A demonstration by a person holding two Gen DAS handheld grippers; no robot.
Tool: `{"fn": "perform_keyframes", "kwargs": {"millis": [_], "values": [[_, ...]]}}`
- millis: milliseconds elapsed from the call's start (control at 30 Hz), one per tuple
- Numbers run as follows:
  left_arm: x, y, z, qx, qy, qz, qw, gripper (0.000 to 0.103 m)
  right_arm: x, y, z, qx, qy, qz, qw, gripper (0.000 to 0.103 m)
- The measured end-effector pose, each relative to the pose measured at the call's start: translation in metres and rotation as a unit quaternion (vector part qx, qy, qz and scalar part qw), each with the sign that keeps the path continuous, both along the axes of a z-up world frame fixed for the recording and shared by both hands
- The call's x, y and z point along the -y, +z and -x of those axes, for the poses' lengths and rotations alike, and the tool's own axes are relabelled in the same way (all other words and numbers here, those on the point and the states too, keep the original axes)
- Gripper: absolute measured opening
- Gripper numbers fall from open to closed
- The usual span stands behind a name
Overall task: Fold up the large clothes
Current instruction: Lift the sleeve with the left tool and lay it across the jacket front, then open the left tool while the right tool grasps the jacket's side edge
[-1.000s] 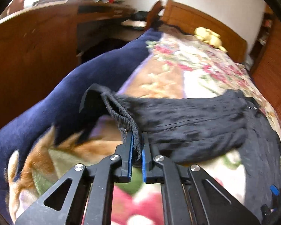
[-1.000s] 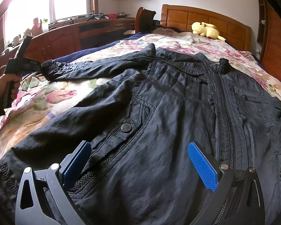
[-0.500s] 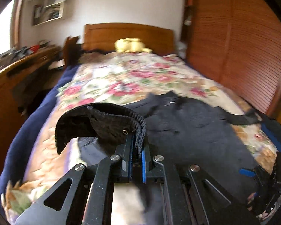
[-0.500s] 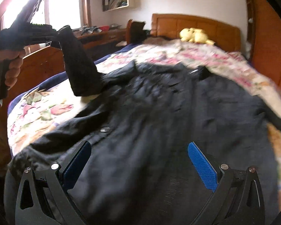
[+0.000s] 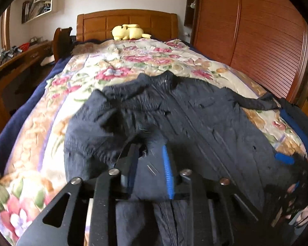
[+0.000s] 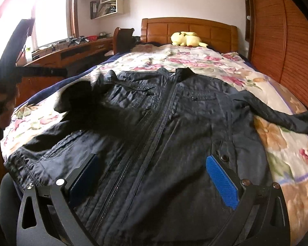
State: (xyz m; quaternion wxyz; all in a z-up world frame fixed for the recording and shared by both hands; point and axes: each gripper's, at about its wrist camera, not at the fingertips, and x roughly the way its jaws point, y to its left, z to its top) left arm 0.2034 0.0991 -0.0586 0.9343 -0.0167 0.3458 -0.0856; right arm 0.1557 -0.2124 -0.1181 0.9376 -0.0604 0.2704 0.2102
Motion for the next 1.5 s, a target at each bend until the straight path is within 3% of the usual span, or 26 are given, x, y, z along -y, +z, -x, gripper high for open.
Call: {"fn": "perform_keyframes", "kwargs": {"millis": [400, 800, 1000, 1100, 1267, 1500], "values": [[-0.035, -0.052, 0.05, -0.032, 0.042, -0.009, 0.9986, 0.039, -0.013, 0.008, -0.02, -0.003, 0.04, 0.003, 0.999, 0.103], [-0.071, -0.067, 0.083, -0.022, 0.073, 0.013, 0.997, 0.04, -0.087, -0.002, -0.088, -0.032, 0.102, 0.028, 0.994, 0.102], [-0.078, -0.075, 0.089, -0.029, 0.079, -0.005, 0.9965, 0.04, -0.132, -0.015, -0.138, -0.061, 0.118, 0.048, 0.99, 0.099], [-0.082, -0.078, 0.094, -0.029, 0.08, -0.007, 0.9963, 0.04, -0.154, -0.028, -0.157, -0.079, 0.127, 0.065, 0.987, 0.095], [-0.088, -0.08, 0.1, -0.031, 0.085, 0.0, 0.9959, 0.04, -0.174, -0.053, -0.176, -0.115, 0.149, 0.077, 0.979, 0.074], [-0.086, -0.079, 0.103, -0.027, 0.088, 0.001, 0.9958, 0.04, -0.169, -0.062, -0.17, -0.095, 0.155, 0.071, 0.981, 0.069]]}}
